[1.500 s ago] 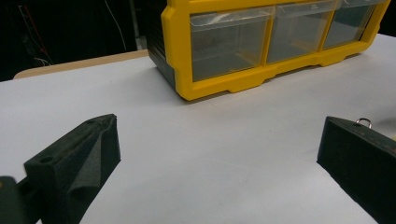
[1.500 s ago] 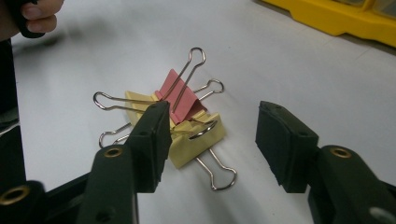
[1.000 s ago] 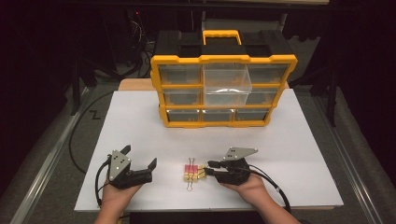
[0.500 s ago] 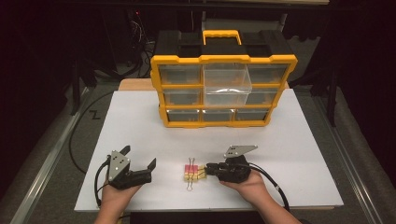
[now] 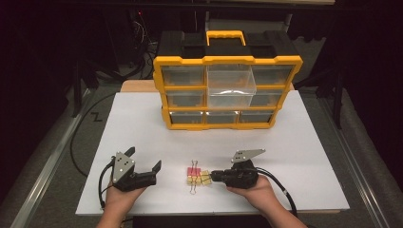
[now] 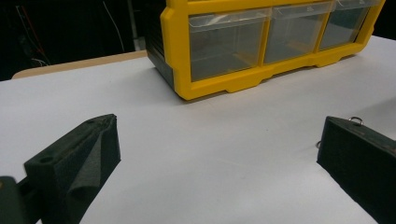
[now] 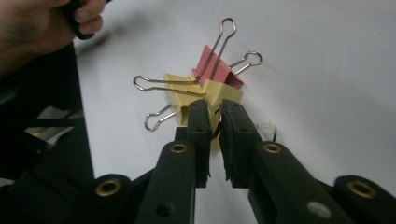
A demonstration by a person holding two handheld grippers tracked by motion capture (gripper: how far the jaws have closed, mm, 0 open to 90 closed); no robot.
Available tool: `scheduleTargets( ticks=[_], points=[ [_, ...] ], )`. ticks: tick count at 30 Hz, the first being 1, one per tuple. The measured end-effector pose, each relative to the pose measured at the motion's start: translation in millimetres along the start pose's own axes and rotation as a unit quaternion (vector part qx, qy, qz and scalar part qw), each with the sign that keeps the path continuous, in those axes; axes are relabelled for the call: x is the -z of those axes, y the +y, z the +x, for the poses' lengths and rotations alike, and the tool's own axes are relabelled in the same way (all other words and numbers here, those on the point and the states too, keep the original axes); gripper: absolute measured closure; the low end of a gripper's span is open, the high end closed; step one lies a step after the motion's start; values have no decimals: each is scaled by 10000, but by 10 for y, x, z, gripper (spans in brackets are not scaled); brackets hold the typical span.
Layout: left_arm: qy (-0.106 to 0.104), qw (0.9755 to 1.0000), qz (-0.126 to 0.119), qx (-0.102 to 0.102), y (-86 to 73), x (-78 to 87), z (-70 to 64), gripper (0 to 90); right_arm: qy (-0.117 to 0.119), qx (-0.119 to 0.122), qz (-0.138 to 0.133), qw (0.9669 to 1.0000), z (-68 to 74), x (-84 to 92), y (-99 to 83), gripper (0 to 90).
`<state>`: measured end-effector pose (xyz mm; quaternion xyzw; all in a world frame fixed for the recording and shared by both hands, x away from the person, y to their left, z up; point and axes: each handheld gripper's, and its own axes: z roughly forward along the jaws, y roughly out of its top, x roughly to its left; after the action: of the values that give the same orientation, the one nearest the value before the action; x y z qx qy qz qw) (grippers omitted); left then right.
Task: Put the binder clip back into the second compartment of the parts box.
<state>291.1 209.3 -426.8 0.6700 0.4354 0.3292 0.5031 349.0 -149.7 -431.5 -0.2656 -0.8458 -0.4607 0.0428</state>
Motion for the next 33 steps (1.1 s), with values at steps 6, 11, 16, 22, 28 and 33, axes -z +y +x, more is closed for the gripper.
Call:
scheduleTargets(
  ticks=[6,11,16,22,28,33],
  points=[
    [-50,10000,-26,-18,18,-37,-18,4,270,-52,2,9996,3,39,-15,900],
    [-89,9999,-53,-14,26,-50,-22,4,151,88,4,9998,20,79,-5,900],
    [-104,9999,-61,-16,29,-58,-20,4,53,146,-61,9999,-3,138,6,900],
    [-129,9999,-62,-22,32,-51,-29,4,-41,171,-88,9998,-33,205,7,900],
    [-166,9998,-13,-123,25,-67,-42,4,-220,270,-88,9994,-66,276,9,900],
    [-136,9998,-12,-164,22,-71,-41,4,-408,359,-83,9985,-102,356,3,900]
  ],
)
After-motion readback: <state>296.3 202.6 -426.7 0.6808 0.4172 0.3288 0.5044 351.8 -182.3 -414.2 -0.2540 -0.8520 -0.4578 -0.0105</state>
